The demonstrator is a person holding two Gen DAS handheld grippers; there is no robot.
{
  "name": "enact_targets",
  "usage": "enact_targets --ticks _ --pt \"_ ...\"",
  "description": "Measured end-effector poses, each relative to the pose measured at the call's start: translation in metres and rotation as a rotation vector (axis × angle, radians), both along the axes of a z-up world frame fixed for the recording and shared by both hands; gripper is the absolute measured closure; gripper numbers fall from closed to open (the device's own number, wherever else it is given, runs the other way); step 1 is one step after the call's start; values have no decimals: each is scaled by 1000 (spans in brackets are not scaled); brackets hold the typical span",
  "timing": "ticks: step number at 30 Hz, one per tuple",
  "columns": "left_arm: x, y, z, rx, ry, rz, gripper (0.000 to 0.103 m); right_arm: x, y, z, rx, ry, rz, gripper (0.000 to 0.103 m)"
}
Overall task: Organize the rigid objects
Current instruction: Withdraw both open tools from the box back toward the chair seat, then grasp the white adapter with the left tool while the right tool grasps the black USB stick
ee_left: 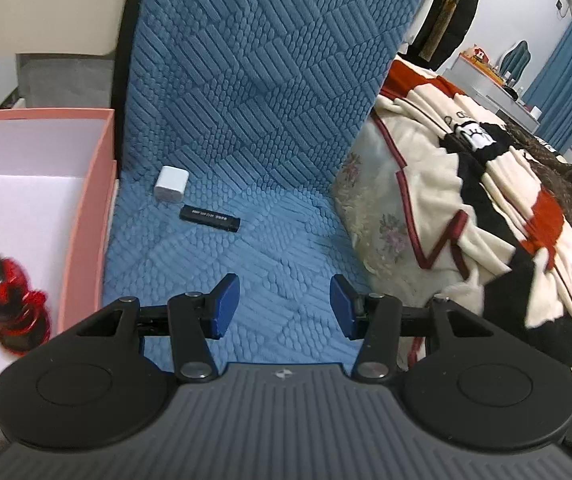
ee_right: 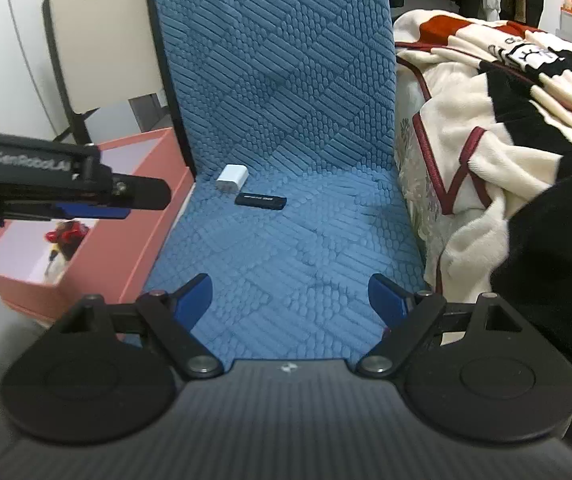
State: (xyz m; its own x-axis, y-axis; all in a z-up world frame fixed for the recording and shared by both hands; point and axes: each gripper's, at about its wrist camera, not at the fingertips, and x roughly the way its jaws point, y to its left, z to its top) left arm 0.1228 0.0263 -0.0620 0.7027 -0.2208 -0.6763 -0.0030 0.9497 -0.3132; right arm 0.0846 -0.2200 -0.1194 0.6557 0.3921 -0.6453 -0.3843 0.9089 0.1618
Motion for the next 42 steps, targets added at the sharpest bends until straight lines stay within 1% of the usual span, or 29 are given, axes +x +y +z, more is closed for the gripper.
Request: enact_targets --ticks 6,9,12,16,19,22,26,28,30,31,32,34,36,38,40,42 --pt "55 -3 -27 27 -10 -23 47 39 15 -12 12 1 43 16" --pt "80 -1 -41 45 -17 -10 47 63 21 -18 18 -7 86 16" --pt "107 3 -57 63 -11 8 47 88 25 -25 23 8 125 16" --pt "139 10 -77 105 13 32 47 122 35 -39 13 13 193 16" --pt "164 21 -88 124 41 74 47 145 47 -50 1 24 233 16" --pt "188 32 -98 144 83 99 47 162 62 -57 2 -13 310 17" --pt "213 40 -104 200 101 114 47 186 77 -68 42 -18 386 17" --pt "226 46 -110 216 130 128 45 195 87 -75 27 -21 416 17" --pt "234 53 -115 187 146 135 43 203 97 -82 16 -18 447 20" --pt "237 57 -117 168 152 132 39 208 102 -87 5 -12 461 24" --pt "239 59 -119 167 160 135 38 211 107 -92 -6 -4 471 28" --pt "243 58 -121 201 163 138 35 218 116 -101 -23 6 493 30" --pt "245 59 -124 229 167 142 35 221 122 -107 -34 -4 517 32" --pt "248 61 -128 254 173 144 35 222 127 -110 -55 -21 528 36" --pt "251 63 -133 265 185 141 35 222 129 -114 -84 -31 516 39" --pt "253 66 -137 257 199 136 35 221 130 -117 -90 -29 520 41"
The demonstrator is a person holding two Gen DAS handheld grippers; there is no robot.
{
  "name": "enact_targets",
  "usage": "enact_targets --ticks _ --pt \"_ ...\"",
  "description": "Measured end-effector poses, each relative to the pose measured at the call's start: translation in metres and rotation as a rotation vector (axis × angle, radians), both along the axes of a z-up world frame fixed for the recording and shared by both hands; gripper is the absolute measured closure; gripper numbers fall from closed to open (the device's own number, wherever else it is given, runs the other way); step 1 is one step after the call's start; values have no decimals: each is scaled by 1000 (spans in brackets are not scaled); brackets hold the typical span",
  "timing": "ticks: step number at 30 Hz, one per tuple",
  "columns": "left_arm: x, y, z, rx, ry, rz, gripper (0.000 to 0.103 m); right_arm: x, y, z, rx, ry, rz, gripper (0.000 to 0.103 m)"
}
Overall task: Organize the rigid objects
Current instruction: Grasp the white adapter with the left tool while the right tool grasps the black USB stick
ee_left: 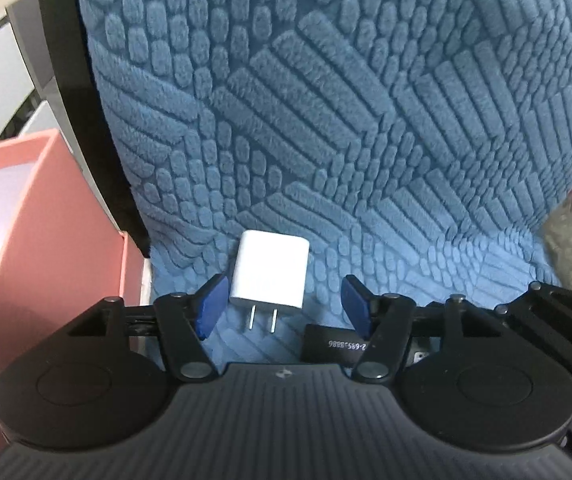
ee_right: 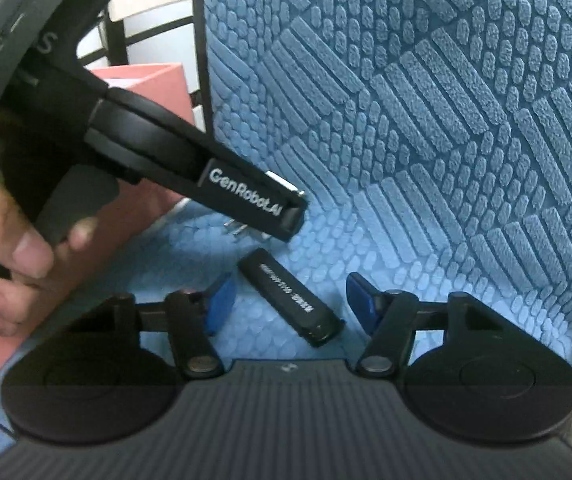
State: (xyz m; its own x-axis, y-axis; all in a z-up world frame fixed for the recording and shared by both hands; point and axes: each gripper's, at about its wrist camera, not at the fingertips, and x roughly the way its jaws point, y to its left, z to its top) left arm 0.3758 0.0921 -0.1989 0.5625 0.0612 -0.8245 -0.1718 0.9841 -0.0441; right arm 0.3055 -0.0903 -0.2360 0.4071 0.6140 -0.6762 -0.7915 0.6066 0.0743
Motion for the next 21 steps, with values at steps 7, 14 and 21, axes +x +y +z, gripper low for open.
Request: enact_targets --ticks 7,14,21 --pt "9 1 -12 1 25 -5 35 -1 2 -9 -74 26 -21 61" --pt "15 -3 -19 32 23 -19 36 -2 -10 4 -71 78 -20 85" --pt "14 -9 -26 52 11 -33 55 -5 -34 23 -21 124 -60 86"
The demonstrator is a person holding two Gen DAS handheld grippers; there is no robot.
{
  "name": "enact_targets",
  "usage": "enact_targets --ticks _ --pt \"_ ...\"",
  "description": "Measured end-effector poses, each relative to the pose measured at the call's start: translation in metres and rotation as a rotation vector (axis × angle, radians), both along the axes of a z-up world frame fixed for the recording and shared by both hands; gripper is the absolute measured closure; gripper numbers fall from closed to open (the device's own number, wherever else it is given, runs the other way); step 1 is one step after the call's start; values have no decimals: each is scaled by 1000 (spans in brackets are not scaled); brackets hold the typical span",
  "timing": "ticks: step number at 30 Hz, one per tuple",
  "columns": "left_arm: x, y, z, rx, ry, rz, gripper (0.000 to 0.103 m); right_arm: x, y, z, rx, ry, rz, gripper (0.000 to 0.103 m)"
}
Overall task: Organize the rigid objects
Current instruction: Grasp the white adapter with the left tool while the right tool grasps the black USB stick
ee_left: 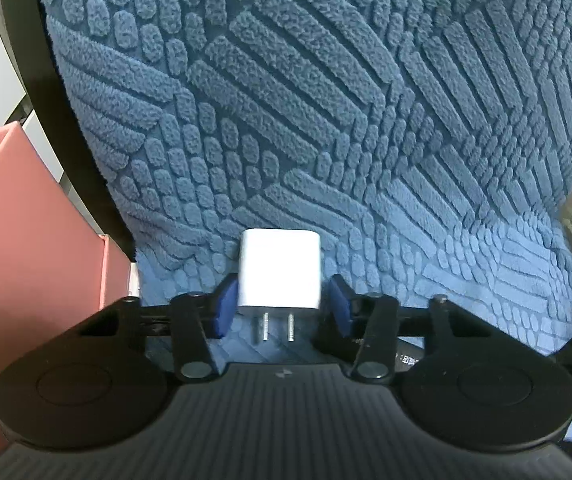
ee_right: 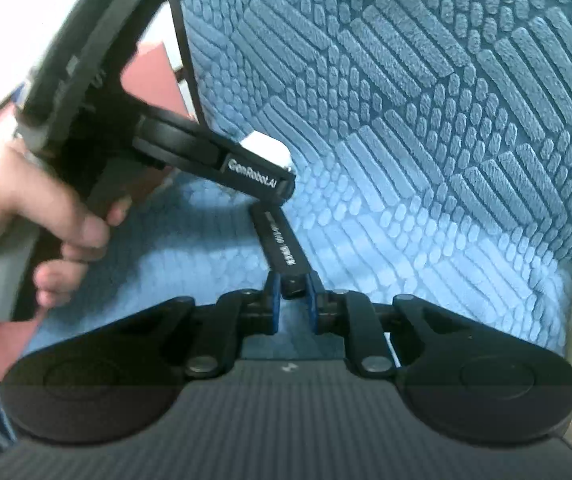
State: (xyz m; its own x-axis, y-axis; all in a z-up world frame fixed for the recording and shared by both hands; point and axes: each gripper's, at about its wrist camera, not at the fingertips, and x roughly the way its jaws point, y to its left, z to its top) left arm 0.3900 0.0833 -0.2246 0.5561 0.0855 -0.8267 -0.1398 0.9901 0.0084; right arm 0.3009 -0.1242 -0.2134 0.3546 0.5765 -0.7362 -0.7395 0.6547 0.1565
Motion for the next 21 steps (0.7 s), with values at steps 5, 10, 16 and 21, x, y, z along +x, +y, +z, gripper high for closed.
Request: enact_targets --ticks 5,10,16,21 --pt "-5 3 -4 -21 -6 5 55 -2 2 -2 25 -11 36 80" --pt "-10 5 -8 -37 -6 7 55 -4 7 -4 35 -46 54 63" --pt "-21 5 -2 -52 -12 8 55 7 22 -19 44 -64 67 64" --pt "-21 8 6 -55 -14 0 55 10 29 -28 4 -82 82 64"
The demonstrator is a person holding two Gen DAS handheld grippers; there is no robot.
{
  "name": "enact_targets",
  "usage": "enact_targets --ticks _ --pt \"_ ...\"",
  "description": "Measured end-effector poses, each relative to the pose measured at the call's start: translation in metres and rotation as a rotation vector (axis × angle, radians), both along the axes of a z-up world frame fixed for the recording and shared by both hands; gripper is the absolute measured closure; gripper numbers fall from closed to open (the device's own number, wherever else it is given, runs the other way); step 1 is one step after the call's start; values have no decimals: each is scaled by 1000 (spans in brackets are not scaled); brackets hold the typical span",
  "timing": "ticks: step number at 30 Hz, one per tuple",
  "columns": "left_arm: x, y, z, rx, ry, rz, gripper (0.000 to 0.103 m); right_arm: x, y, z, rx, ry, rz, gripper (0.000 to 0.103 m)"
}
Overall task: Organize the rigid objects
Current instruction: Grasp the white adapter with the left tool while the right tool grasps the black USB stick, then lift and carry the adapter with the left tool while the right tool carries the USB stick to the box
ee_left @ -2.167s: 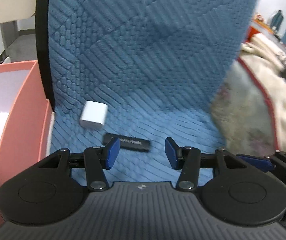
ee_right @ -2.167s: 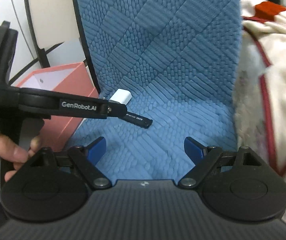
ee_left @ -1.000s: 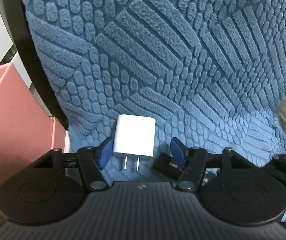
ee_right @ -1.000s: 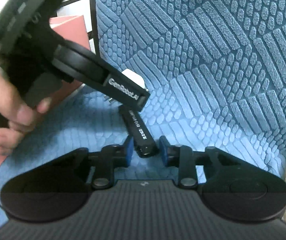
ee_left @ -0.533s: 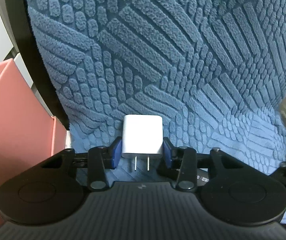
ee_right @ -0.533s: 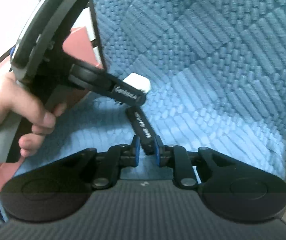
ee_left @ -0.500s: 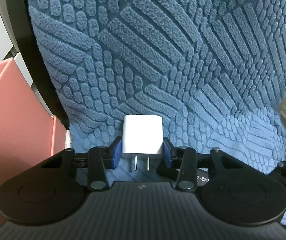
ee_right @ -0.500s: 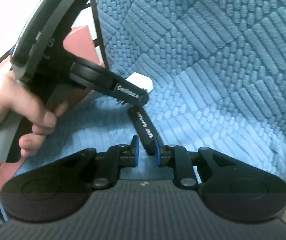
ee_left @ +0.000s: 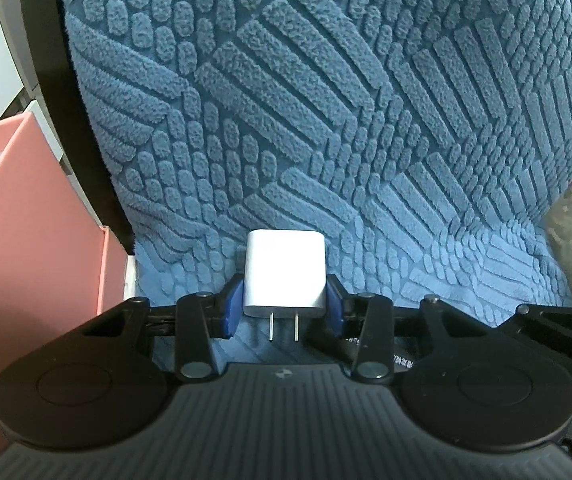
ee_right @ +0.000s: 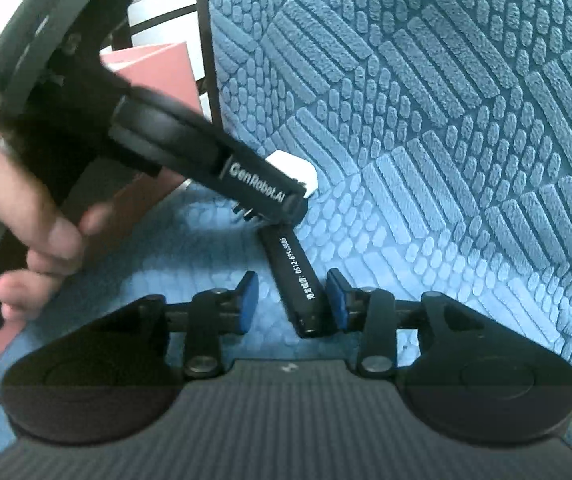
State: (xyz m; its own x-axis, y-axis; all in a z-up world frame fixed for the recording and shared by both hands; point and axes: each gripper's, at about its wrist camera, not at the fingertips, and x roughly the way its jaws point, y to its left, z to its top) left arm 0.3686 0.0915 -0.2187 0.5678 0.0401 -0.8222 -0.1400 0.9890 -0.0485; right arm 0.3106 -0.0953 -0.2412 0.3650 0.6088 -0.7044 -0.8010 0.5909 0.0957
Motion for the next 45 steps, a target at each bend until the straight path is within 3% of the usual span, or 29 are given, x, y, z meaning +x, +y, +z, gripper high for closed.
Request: enact_targets --ticks 2,11,20,25,33,45 --pt "0 -1 1 -2 1 -1 55 2 4 -2 -28 -2 0 74" --pt "-9 -9 -2 -30 -6 28 55 -6 -8 14 -50 75 -49 76" --pt "-46 -21 2 -89 -7 28 55 -23 -28 16 -136 177 -233 76" --pt "-65 -35 -2 -108 10 20 55 -51 -44 23 -105 240 -333 76" --pt "-100 -42 1 -138 21 24 55 -95 -58 30 -97 244 -477 76" --pt "-173 -33 -3 -196 54 49 55 -159 -59 47 -83 227 -487 77"
